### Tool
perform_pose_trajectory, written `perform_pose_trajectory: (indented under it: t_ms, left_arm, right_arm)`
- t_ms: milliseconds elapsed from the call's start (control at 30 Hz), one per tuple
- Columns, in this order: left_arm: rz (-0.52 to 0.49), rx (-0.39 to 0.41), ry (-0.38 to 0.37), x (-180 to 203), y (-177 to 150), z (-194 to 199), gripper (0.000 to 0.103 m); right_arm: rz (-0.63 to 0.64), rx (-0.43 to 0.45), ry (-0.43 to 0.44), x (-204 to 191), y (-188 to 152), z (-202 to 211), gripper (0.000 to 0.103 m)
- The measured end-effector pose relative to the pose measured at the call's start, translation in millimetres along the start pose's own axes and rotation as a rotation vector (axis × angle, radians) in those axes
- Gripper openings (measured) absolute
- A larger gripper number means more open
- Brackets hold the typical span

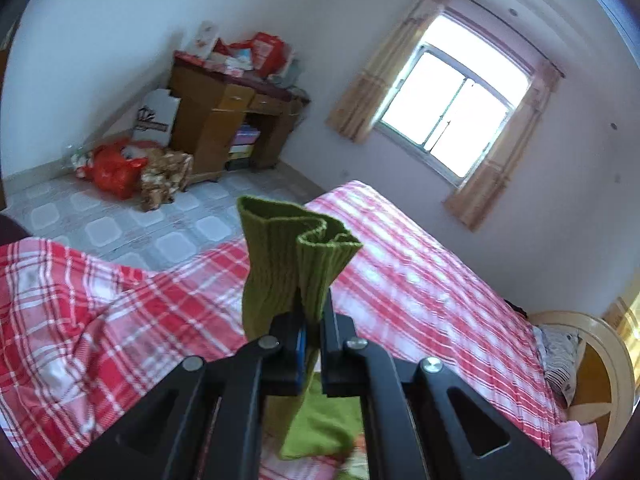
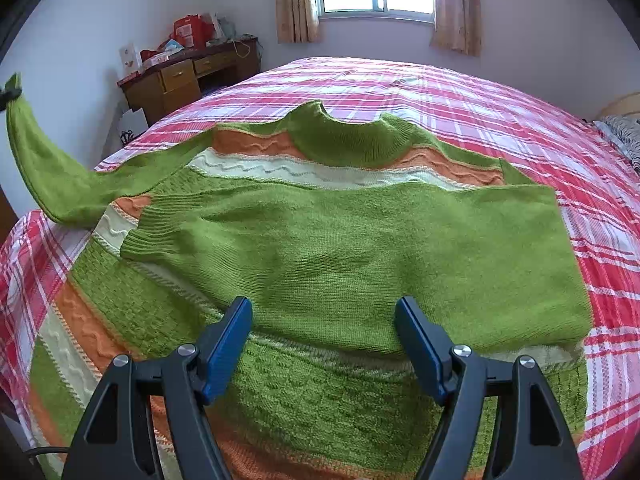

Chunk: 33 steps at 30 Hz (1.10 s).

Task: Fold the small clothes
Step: 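Lift the cuff with the left tool and fold the sleeve across the body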

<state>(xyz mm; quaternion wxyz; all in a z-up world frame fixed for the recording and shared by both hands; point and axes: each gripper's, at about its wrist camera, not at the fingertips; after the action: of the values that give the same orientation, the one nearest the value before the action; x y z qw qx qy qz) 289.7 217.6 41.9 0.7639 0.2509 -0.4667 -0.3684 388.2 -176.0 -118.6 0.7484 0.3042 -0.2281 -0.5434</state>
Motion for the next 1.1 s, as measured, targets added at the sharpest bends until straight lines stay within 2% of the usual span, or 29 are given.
perform_pose_trajectory:
  t_ms: [267,400,500,667,800,933,1033,1100]
  left_arm:
    - [-0.09,0.012,-0.074,69,3,4,0.004]
    - [-0.122,0.005,-0.116,104,0,3,0.004]
    - [-0.133,0.003,-0.151,125,-4,-1,0.004]
    - [-0.166,-0.018,-0.202,168,-16,-13,0.004]
    - [-0.225,-0.03,-0.241,209,-34,-18,0.004]
    - [-0.314,-0.035,-0.264,248,-58,-26,0.004]
    - [-0.399,-0.053,-0.278,273,-91,-36,0.004]
    - [-0.439,-0.092,-0.287,287,-123,-50,0.004]
  right_arm:
    - [-0.002,-0.002,0.008,0,0,1,0.075]
    - [-0.018,-0.026,0.064,13,5,14,0.075]
    - [-0.01,0.028,0.041,31,4,41,0.075]
    - [-0.09,0.135,0.031,84,-11,71,0.075]
    - [-0.174,0.183,-0.014,119,-25,78,0.075]
    - [-0.285,0.214,0.026,143,-34,82,0.075]
    - [-0.317,0.221,0.056,149,-37,80,0.075]
    - [-0.359,0.213,0.07,155,-42,77,0.075]
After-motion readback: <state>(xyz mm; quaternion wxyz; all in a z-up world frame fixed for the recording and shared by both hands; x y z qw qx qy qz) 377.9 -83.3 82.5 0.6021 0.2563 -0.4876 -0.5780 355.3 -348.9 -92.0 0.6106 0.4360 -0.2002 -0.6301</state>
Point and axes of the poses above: each gripper's, at about its wrist camera, not at the fingertips, and z roughly against the way its jaws point, x to its right, y to its top, and after that the axes turned 3 degrees about -y, right-handed
